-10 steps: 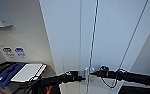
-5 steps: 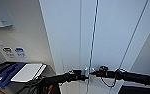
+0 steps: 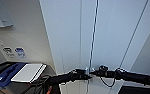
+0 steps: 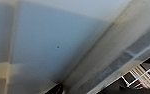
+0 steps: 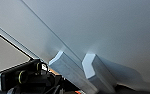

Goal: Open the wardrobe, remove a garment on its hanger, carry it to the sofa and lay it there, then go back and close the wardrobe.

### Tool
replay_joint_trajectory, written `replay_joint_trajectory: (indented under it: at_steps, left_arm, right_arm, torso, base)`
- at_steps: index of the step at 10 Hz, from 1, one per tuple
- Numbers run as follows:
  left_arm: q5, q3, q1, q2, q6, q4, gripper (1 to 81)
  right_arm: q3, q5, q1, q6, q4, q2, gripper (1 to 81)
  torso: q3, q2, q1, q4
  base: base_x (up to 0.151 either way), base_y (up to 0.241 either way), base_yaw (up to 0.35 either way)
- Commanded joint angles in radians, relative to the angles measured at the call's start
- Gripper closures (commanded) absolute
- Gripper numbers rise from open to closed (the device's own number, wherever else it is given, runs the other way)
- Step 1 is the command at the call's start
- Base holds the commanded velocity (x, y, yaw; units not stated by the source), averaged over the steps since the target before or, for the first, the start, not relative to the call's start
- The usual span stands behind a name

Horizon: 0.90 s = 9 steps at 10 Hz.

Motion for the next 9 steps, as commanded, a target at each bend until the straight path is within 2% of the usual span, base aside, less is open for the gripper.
replay_joint_trajectory:
  at_steps: [1, 4, 7, 9]
  left_arm:
    - [-0.014, -0.035, -0.163, 0.105, 0.009, 0.039, 1.0]
    - [-0.014, 0.061, -0.158, 0.107, 0.007, 0.044, 1.0]
    - [-0.012, 0.382, -0.120, -0.042, 0.004, 0.043, 1.0]
    - [-0.014, 0.558, -0.082, -0.161, 0.004, 0.041, 1.0]
  right_arm:
    - [0.045, -0.003, 0.147, 0.007, 0.018, 0.040, 1.0]
    - [0.092, -0.003, 0.120, 0.007, 0.004, 0.042, 1.0]
    - [0.191, -0.003, 0.045, 0.005, -0.042, 0.019, 1.0]
    - [0.278, -0.003, -0.012, 0.005, -0.103, -0.001, 1.0]
  torso:
    - [0.000, 0.000, 0.000, 0.000]
    - [0.000, 0.000, -0.002, 0.000]
    - [0.000, 0.000, -0.003, 0.000]
    - [0.000, 0.000, -0.001, 0.000]
  base:
    - [0.000, 0.000, 0.000]
    - [0.000, 0.000, 0.000]
    - [0.000, 0.000, 0.000]
    - [0.000, 0.000, 0.000]
